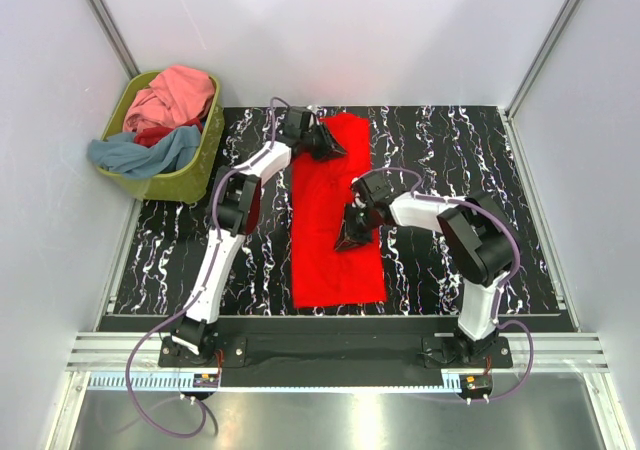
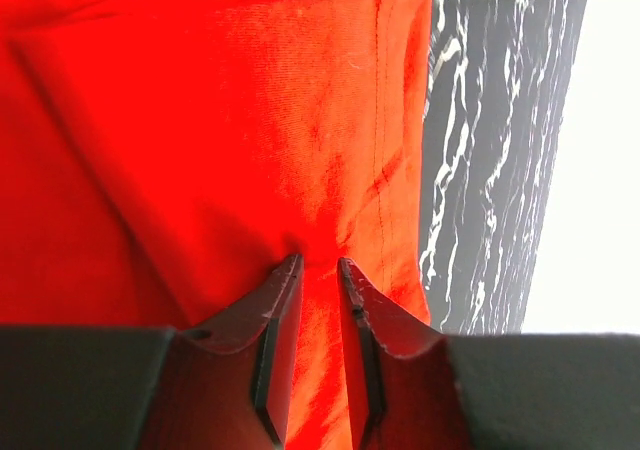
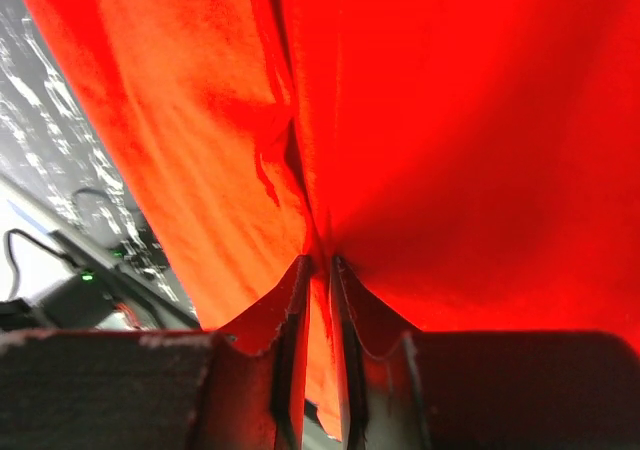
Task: Fold and stack the t-shirts
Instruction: Fold the tshirt
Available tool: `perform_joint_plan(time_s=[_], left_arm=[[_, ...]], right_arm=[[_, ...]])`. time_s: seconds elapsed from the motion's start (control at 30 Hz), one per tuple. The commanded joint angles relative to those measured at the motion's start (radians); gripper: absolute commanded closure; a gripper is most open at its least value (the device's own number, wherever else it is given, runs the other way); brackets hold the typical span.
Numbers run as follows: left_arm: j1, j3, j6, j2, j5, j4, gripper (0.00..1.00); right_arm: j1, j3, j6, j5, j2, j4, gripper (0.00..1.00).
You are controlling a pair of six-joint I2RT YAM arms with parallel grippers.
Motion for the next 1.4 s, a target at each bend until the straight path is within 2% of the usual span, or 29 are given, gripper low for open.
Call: perform_joint_plan(time_s=[0.0, 0.17, 0.23, 0.27, 0.3, 0.37, 0.4, 0.5, 0.57, 0.6, 0.73, 0.9, 1.0, 1.1, 1.23, 1.37], left_arm=[[-0.007, -0.004, 0.053, -0.005, -0.005, -0.030, 0.70], [0.014, -0.099, 0.115, -0.166, -0.031, -0.048, 0.70], [0.026, -0.134, 0.149, -0.235, -0.014, -0.068, 0.69], [0.029, -0.142, 0.200, -0.317, -0.009, -0.088, 0.68], [0.037, -0.152, 0.227, -0.364, -0.009, -0.140, 0.67], [0.045, -0.276, 0.286, -0.520, -0.015, -0.186, 0.63], [0.045, -0.318, 0.302, -0.574, -0.017, -0.198, 0.59], [0.046, -0.443, 0.354, -0.756, -0.005, -0.277, 0.55], [0.046, -0.630, 0.366, -0.902, -0.008, -0.304, 0.55], [0.046, -0.771, 0.368, -0.948, -0.003, -0.306, 0.55], [0.039, -1.111, 0.373, -1.198, 0.047, -0.313, 0.55], [-0.003, -1.477, 0.290, -1.407, 0.025, -0.317, 0.54], [-0.024, -1.615, 0.209, -1.496, 0.001, -0.284, 0.54], [-0.024, -1.709, 0.140, -1.536, -0.015, -0.255, 0.53], [-0.027, -1.811, 0.051, -1.558, 0.032, -0.166, 0.52], [-0.050, -1.857, 0.035, -1.539, 0.041, -0.111, 0.51]], right_arm=[[0.019, -0.003, 0.116, -0.041, 0.021, 0.074, 0.79], [0.018, 0.032, 0.095, -0.028, -0.027, 0.039, 0.76], [0.018, 0.065, 0.046, -0.011, -0.079, -0.051, 0.70], [0.016, 0.081, 0.025, 0.001, -0.100, -0.093, 0.67], [0.015, 0.092, -0.012, 0.020, -0.125, -0.128, 0.61], [-0.004, 0.092, -0.043, 0.032, -0.227, -0.230, 0.49], [-0.016, 0.078, -0.049, 0.026, -0.228, -0.259, 0.45], [-0.076, 0.008, -0.055, -0.055, -0.321, -0.297, 0.39], [-0.102, -0.081, -0.046, -0.074, -0.396, -0.300, 0.36], [-0.122, -0.135, -0.046, -0.097, -0.416, -0.297, 0.34], [-0.145, -0.242, -0.046, -0.141, -0.511, -0.291, 0.30], [-0.151, -0.345, -0.015, -0.176, -0.562, -0.264, 0.27], [-0.156, -0.414, -0.006, -0.180, -0.581, -0.230, 0.27], [-0.159, -0.451, 0.003, -0.189, -0.575, -0.210, 0.31], [-0.157, -0.509, 0.035, -0.229, -0.544, -0.141, 0.37], [-0.157, -0.574, 0.075, -0.243, -0.532, -0.060, 0.42]])
